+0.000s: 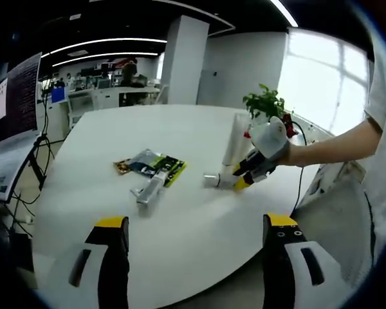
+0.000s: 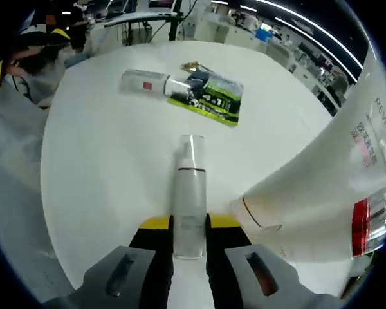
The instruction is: Arrange the skincare products in the storage area until every visible bottle or jar stands upright without overlapping.
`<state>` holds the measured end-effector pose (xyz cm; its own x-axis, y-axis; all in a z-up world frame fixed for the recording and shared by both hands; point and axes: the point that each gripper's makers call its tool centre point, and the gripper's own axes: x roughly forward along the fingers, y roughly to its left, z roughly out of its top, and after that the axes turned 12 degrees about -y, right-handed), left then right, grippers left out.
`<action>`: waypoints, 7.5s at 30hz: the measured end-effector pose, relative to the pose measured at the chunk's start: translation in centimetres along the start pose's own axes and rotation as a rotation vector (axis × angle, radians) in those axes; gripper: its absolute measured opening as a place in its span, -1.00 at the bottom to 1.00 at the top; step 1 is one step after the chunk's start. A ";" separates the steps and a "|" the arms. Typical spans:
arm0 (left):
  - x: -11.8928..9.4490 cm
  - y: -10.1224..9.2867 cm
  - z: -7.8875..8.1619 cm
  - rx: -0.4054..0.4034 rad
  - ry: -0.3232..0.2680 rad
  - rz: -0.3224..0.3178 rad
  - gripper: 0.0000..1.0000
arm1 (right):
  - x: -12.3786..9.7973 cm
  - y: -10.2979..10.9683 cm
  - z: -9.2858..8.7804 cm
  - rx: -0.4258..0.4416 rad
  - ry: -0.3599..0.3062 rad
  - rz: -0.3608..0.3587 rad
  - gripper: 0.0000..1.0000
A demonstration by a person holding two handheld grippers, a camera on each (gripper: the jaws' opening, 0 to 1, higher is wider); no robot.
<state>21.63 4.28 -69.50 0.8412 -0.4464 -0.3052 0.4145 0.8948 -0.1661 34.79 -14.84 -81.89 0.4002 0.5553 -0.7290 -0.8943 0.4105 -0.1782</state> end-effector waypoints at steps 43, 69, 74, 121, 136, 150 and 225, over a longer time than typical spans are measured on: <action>-2.3 -2.9 5.5 -0.374 -0.219 0.064 0.24 | -9.6 15.7 18.4 0.130 -0.616 0.097 -0.65; -2.3 -4.9 8.4 -0.391 -0.336 0.087 -0.51 | -14.1 16.5 19.6 0.035 -0.717 -0.054 -0.63; -2.2 -6.1 9.0 -0.470 -0.356 0.036 -0.58 | -14.9 16.4 19.2 0.030 -0.710 -0.073 -0.61; -3.4 -13.8 14.7 -0.329 -0.401 -0.486 -0.57 | -22.2 14.8 21.0 0.377 -0.846 0.288 -0.65; -2.5 -12.2 16.0 -0.330 -0.500 -0.144 -0.69 | -21.7 12.3 21.1 -0.077 -0.697 -0.296 -0.63; -3.0 -12.9 16.0 -0.176 -0.468 -0.254 -0.70 | -21.6 13.1 21.0 -0.088 -0.735 -0.210 -0.57; 2.3 -19.6 16.6 0.185 -0.443 -0.676 -0.64 | -26.2 8.1 13.4 0.177 -0.808 -0.040 -0.42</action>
<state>21.18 -14.07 -51.42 0.4326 -0.8770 0.2090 0.8979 0.4399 -0.0126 19.72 -16.37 -55.43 0.5123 0.8587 -0.0127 -0.8584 0.5115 -0.0384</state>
